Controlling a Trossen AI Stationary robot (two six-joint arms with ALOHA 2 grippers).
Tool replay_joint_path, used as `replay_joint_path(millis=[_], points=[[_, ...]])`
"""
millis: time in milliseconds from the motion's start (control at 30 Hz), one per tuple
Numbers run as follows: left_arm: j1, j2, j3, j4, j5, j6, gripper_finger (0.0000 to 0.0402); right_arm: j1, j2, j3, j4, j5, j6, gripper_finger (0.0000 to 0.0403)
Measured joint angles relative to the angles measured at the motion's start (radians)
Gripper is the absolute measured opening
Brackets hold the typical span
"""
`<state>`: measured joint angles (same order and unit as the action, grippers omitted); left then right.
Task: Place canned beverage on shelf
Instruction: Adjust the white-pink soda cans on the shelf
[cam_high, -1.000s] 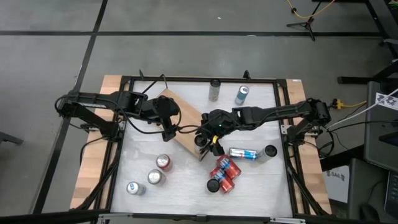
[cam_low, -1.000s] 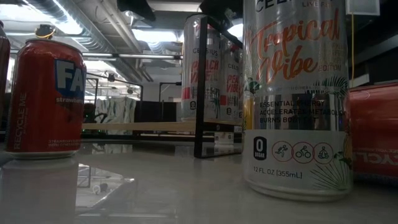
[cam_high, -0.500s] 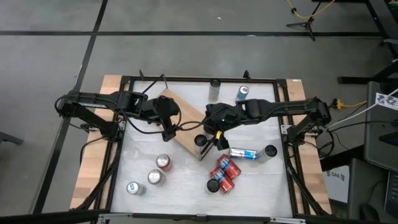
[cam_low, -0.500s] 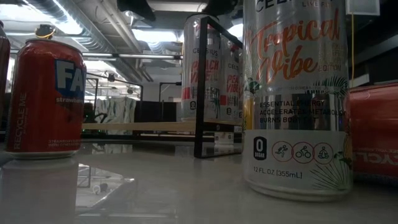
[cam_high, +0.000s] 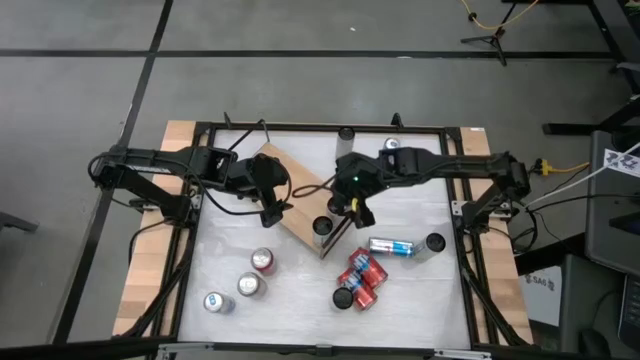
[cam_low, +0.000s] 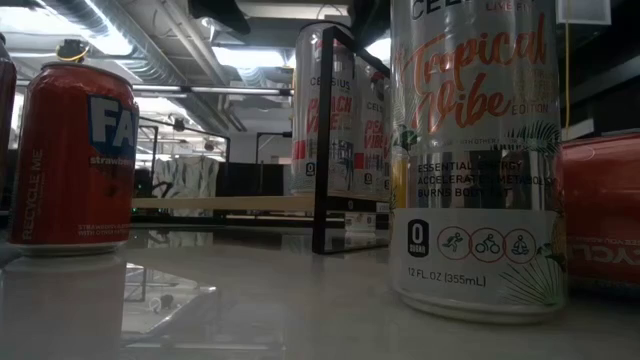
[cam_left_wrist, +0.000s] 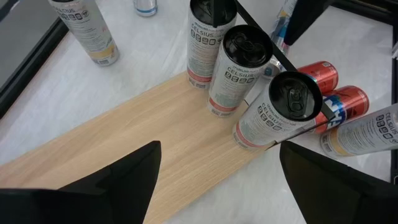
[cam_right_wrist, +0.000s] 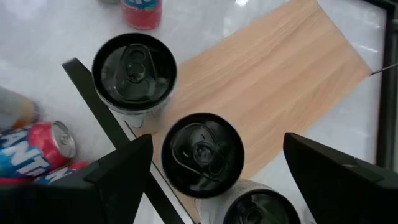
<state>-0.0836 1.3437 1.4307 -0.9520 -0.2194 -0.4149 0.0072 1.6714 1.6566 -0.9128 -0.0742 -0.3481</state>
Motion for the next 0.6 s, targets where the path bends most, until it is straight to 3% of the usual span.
replay_joint_path(millis=[167, 600], points=[[-0.001, 0.0, 0.0, 0.0, 0.0, 0.0, 0.0322, -0.03, 0.0, 0.0, -0.005, -0.082, 0.0, 0.0356], [0.0, 0.0, 0.0, 0.001, 0.0, 0.0, 0.0322, -0.027, 0.013, -0.036, -0.002, -0.086, -0.005, 0.0356]])
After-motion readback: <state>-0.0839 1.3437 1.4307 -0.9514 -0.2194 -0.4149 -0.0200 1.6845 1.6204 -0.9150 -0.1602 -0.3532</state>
